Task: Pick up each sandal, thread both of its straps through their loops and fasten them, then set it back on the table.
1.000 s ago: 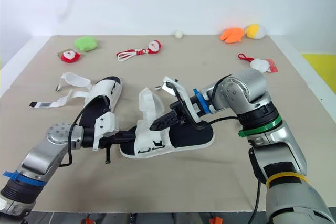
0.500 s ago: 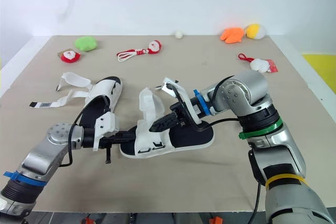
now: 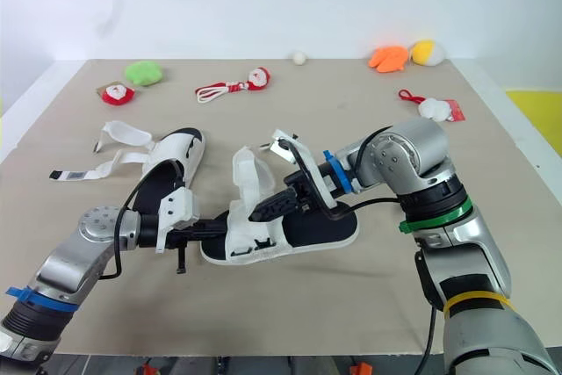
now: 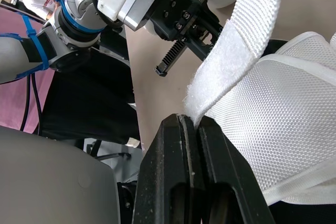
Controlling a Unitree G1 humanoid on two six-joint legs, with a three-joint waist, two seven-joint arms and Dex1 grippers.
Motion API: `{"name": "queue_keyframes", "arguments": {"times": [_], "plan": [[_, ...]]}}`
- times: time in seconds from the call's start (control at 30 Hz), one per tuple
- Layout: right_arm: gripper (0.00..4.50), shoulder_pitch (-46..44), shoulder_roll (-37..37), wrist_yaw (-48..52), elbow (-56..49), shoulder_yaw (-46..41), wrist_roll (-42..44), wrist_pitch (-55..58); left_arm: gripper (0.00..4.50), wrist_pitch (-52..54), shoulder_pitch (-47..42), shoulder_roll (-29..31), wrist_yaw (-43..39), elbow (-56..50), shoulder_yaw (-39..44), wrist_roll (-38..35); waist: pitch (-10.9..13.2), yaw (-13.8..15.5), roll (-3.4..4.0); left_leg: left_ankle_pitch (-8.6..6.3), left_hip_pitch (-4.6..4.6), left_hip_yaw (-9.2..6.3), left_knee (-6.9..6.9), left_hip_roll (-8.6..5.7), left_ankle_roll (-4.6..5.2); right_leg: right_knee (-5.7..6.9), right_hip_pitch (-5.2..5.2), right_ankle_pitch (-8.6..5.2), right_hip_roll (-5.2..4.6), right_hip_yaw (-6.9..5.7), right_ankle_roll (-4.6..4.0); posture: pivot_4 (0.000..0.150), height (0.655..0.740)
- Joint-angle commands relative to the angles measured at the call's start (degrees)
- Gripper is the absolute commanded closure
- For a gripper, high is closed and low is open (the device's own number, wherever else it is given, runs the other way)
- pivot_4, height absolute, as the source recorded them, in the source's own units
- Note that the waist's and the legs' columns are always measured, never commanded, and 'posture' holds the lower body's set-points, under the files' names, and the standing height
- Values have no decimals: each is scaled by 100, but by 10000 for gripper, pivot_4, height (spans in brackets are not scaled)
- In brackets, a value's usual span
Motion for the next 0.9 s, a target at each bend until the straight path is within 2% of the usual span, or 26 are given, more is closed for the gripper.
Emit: {"name": "queue_keyframes", "arguments": {"times": [0.03,0.27,0.9], "plan": [[44754,-75,44,81,-112,-209,71,-30,45000,215,200,-26,24,227,-379,235,0,0,0,0,0,0,0,0,0,0,0,0,0,0,0,1500,7400],[44754,132,-231,157,-452,275,-311,-462,45000,230,208,-25,29,212,-375,235,0,4,0,0,0,0,0,-2,0,0,0,-1,-3,-1,1,1500,7400],[44754,550,-740,592,-1158,867,-785,-1130,45000,225,188,-43,49,231,-399,230,1,5,0,2,-1,-2,3,-9,-3,0,2,-2,-12,-4,7,1500,7400]]}}
